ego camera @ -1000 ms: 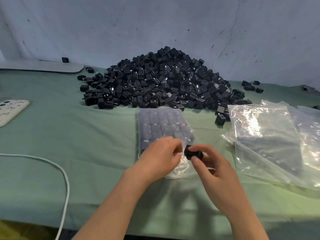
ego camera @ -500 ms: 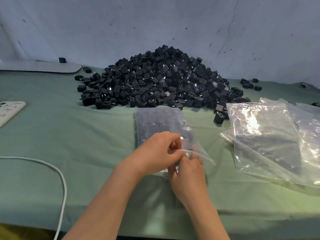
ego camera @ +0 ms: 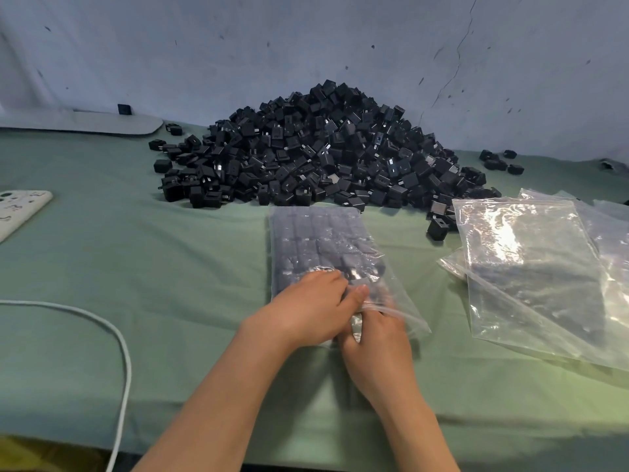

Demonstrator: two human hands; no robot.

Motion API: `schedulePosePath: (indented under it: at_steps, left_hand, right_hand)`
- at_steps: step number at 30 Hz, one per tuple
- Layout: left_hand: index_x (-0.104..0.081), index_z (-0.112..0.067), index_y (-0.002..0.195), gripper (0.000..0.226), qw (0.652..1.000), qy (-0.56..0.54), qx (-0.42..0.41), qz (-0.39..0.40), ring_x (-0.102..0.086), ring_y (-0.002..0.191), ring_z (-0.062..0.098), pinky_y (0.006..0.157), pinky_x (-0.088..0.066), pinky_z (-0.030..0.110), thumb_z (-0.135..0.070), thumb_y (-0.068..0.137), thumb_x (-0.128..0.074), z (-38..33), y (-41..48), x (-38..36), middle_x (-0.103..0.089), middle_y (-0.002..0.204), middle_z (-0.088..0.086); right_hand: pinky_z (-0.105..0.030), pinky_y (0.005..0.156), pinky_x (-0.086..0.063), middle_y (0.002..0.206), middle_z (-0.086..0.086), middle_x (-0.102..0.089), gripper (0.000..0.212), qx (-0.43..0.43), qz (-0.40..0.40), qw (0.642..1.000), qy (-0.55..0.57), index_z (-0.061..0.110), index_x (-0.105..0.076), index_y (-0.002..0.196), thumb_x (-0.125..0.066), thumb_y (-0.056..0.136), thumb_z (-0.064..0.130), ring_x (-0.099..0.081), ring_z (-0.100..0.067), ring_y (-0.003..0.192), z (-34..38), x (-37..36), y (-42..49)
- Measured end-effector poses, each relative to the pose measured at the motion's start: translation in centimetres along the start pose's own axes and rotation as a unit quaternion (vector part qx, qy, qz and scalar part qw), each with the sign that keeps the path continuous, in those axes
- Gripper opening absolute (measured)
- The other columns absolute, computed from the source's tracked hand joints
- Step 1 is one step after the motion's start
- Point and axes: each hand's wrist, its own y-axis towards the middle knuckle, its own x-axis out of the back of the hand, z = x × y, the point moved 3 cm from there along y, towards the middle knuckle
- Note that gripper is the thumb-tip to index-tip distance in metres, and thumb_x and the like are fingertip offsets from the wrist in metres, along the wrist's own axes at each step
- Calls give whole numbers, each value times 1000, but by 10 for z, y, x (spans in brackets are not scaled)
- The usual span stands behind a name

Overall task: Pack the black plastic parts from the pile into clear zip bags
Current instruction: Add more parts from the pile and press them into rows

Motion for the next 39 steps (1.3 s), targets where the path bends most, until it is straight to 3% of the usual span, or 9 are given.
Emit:
schedulePosePath:
  at_steps: [7, 11, 18, 24, 28, 31, 35, 39]
  left_hand:
    - [-54, -12, 124, 56, 1000, -2, 7, 9, -28, 137, 18, 113, -21, 34, -49, 100, -20, 1, 2, -1, -45, 138, 4]
    - [-53, -14, 128, 56, 1000, -8, 5, 14, -28, 138, 16, 114, -21, 35, -49, 100, -19, 1, 2, -1, -46, 139, 2]
    - [-44, -15, 138, 58, 1000, -11, 14, 10, -24, 140, 16, 113, -17, 33, -50, 99, -18, -1, 0, -1, -40, 145, 2]
    - [-38, -21, 143, 56, 1000, -8, 11, 11, -18, 143, 15, 115, -13, 32, -49, 100, -18, -3, -2, -2, -32, 151, 2]
    - [-38, -16, 142, 59, 1000, 3, 15, 7, -16, 143, 15, 117, -14, 34, -50, 99, -17, -4, -3, -3, -30, 152, 2]
    - [-39, -12, 140, 60, 1000, 7, 12, 8, -17, 143, 16, 118, -14, 36, -50, 99, -17, -5, -4, -3, -33, 149, 3]
    - [-25, -14, 149, 64, 1000, 6, 17, 24, -5, 146, 12, 118, -4, 31, -51, 99, -15, -4, -5, -4, -14, 158, 1]
    - [-31, -14, 147, 64, 1000, 3, 17, 23, -6, 145, 13, 116, -5, 31, -52, 98, -15, -5, -4, -4, -16, 158, 1]
  right_hand:
    - [-33, 91, -38, 128, -12, -60, 27, -11, -8, 1000, 16, 9, -63, 116, -51, 92, 15, -36, -21, 137, 1, 2, 1]
    - [-33, 92, -37, 142, -13, -48, 33, -18, -5, 1000, 3, 12, -57, 125, -50, 93, 17, -36, -23, 136, 2, 2, 2]
    - [-33, 85, -34, 116, -15, -62, 23, -10, -6, 999, -36, 4, -59, 110, -48, 92, 14, -51, -32, 110, 0, 2, 5]
    - [-35, 81, -37, 112, -18, -65, 21, -8, -2, 1000, -28, 4, -61, 104, -46, 92, 12, -50, -33, 117, 0, 0, 5]
    - [-35, 78, -36, 107, -15, -66, 20, -2, 14, 999, -35, 6, -62, 100, -45, 92, 14, -56, -32, 102, -1, 1, 6]
    - [-33, 81, -35, 114, -18, -64, 24, 8, 7, 1000, -28, 1, -61, 109, -45, 93, 9, -52, -34, 113, -2, 1, 5]
    - [-31, 74, -30, 111, -24, -63, 22, 8, -19, 1000, 1, -5, -61, 106, -47, 90, 3, -54, -38, 105, 0, 3, 2]
    - [-33, 73, -34, 106, -21, -65, 22, 13, -5, 1000, 12, -2, -63, 102, -45, 90, 3, -55, -36, 107, -1, 2, 6]
